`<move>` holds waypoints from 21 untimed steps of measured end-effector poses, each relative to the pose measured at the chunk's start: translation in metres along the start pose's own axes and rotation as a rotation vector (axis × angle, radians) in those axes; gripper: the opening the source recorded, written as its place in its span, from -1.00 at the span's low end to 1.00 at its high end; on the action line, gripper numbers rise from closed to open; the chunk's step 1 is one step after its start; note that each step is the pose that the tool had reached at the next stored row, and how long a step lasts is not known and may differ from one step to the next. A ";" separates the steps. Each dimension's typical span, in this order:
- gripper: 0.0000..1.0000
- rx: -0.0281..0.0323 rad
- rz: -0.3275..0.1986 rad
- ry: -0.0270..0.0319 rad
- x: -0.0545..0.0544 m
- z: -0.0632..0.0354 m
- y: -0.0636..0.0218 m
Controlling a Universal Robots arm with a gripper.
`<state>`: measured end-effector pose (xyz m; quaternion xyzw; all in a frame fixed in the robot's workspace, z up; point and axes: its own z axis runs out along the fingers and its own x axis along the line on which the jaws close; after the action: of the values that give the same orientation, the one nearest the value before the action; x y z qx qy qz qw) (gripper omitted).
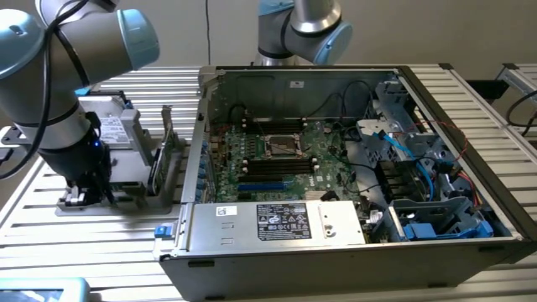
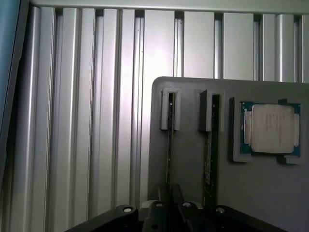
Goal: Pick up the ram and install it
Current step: 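Pick up the ram and move it above insertion slot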
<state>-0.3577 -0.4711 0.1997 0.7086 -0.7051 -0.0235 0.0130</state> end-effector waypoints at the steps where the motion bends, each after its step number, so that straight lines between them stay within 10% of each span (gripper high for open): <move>1: -0.73 -0.0002 0.000 0.0001 0.000 -0.0041 0.0003; 21: -0.73 -0.0002 0.000 0.0001 -0.001 -0.0948 0.0051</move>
<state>-0.3580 -0.4716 0.2946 0.7086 -0.7051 -0.0235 0.0131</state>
